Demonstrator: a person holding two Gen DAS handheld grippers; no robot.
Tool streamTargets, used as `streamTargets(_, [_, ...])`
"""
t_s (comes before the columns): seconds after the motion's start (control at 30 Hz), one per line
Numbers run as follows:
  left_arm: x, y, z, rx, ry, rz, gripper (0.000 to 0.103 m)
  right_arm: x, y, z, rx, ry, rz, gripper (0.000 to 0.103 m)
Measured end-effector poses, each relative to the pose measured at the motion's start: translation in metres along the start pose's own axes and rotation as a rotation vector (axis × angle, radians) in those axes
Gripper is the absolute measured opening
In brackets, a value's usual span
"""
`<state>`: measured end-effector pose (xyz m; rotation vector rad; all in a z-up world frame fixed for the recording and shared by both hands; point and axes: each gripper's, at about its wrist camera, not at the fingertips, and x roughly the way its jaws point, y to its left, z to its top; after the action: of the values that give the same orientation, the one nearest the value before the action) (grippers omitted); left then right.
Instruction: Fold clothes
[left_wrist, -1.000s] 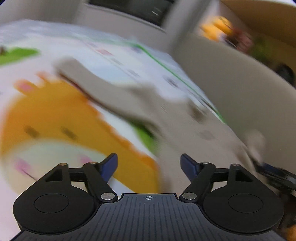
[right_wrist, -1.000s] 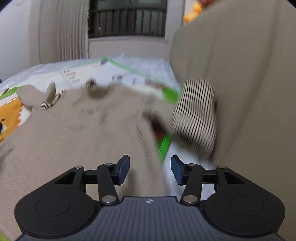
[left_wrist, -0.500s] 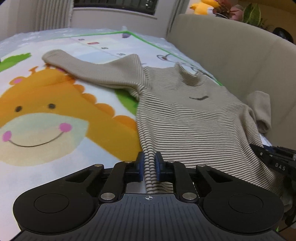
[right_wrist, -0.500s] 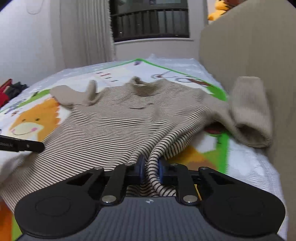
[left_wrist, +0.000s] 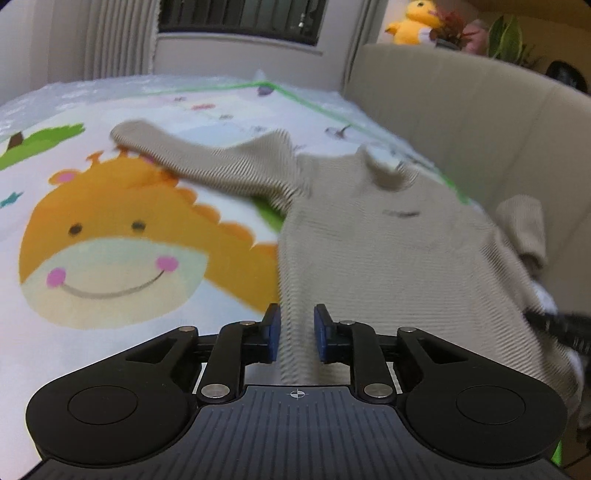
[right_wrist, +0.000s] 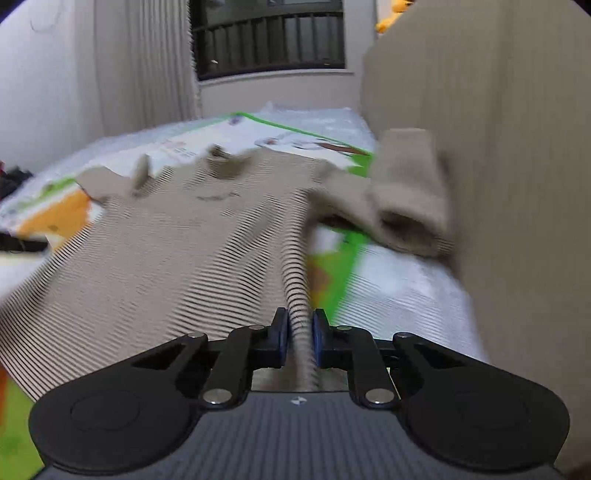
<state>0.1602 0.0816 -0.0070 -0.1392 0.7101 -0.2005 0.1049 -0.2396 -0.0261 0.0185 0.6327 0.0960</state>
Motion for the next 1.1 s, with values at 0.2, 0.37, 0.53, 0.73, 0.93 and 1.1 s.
streamTargets(0.2, [-0.003,-0.023,0.014,0.002,-0.050,-0.084,0.045,-0.029,0.007,0.018,-0.015,-0.107,0.009,0.015])
streamTargets(0.37, [0.020,-0.035,0.003,-0.015,0.000,-0.089,0.064,-0.012,0.039,0.018,-0.097,-0.046,0.146,0.023])
streamTargets(0.53, [0.033,-0.035,-0.015,-0.027,0.032,-0.129,0.097,0.011,0.034,0.011,-0.127,0.031,0.114,0.026])
streamTargets(0.73, [0.039,-0.039,-0.021,0.010,0.024,-0.141,0.103,0.022,0.031,0.054,-0.410,-0.112,-0.222,0.035])
streamTargets(0.93, [0.039,-0.037,-0.025,0.013,0.011,-0.157,0.103,0.108,0.025,0.056,-0.784,0.045,-0.466,0.034])
streamTargets(1.1, [0.038,-0.033,-0.024,-0.012,0.005,-0.179,0.103,0.124,0.033,0.072,-0.808,0.040,-0.509,0.008])
